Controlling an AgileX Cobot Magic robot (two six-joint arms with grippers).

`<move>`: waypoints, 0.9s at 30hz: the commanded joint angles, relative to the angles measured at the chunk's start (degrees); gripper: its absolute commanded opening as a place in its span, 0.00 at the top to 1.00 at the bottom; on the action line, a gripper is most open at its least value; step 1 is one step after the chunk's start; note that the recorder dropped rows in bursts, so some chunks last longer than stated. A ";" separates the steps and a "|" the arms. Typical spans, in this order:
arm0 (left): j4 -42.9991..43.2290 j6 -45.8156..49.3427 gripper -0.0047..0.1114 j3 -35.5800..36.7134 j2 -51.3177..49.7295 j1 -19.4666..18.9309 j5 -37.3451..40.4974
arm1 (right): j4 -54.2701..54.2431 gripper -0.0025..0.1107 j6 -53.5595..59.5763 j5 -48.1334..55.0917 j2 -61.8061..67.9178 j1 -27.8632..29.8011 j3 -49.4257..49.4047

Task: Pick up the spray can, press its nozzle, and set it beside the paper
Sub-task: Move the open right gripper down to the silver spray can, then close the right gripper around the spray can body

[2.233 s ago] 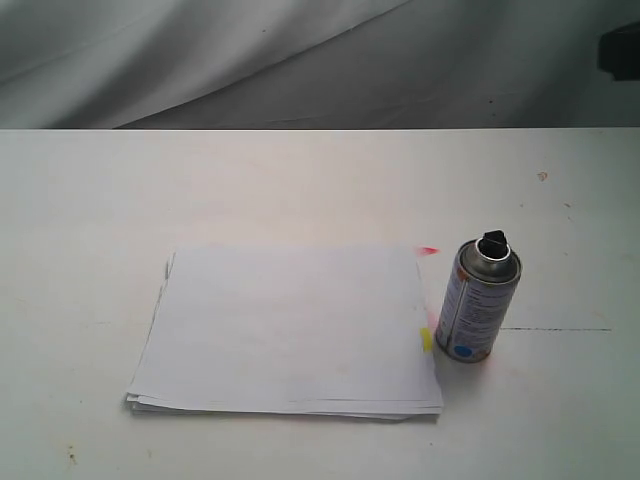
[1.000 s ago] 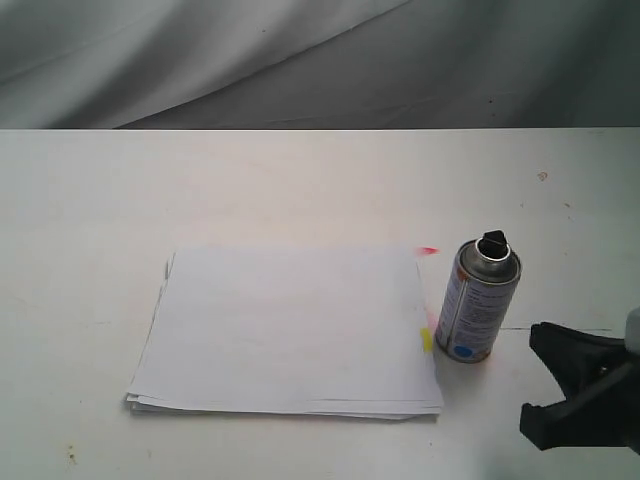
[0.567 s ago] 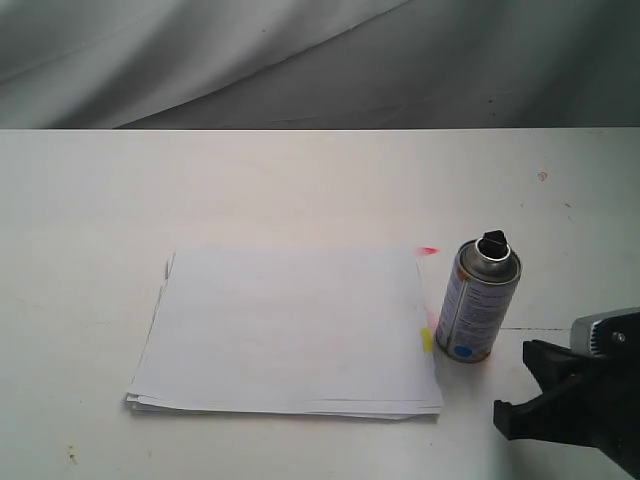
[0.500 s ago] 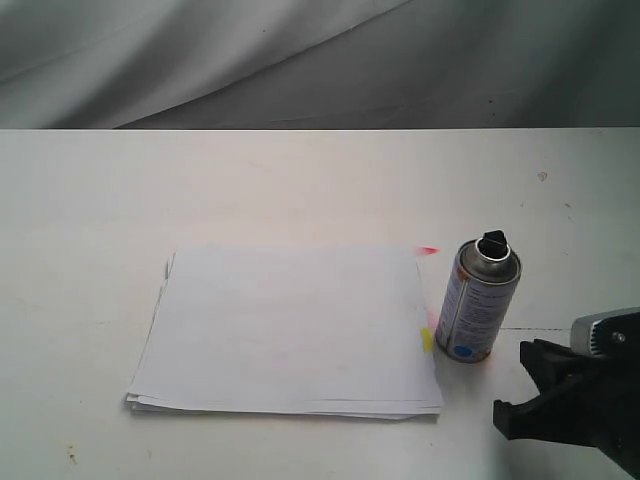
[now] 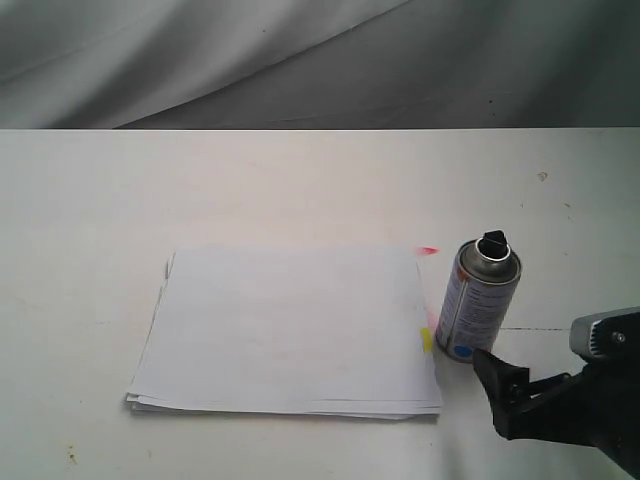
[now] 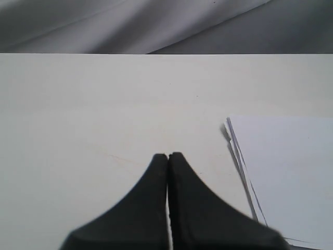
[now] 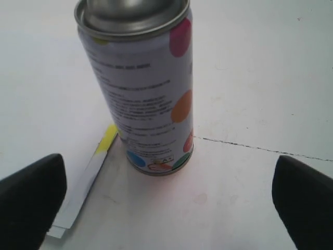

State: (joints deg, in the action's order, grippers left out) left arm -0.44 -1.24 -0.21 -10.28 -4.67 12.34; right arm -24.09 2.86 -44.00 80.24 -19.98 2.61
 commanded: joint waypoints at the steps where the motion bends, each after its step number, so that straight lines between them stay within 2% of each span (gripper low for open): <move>1: -0.50 0.00 0.95 0.21 0.29 0.07 -0.27 | 0.75 0.10 -0.29 -3.00 0.16 -0.02 0.84; 18: -0.50 0.00 0.95 0.21 0.29 0.07 -0.27 | -1.96 0.10 0.79 -4.43 0.26 0.10 4.22; 27: -0.50 0.00 0.95 0.21 0.29 0.07 -0.27 | -1.47 0.10 1.38 -9.67 9.72 0.10 4.22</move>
State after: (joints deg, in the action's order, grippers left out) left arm -0.44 -1.24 -0.21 -10.28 -4.67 12.34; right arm -25.98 3.69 -51.36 87.40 -19.98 6.63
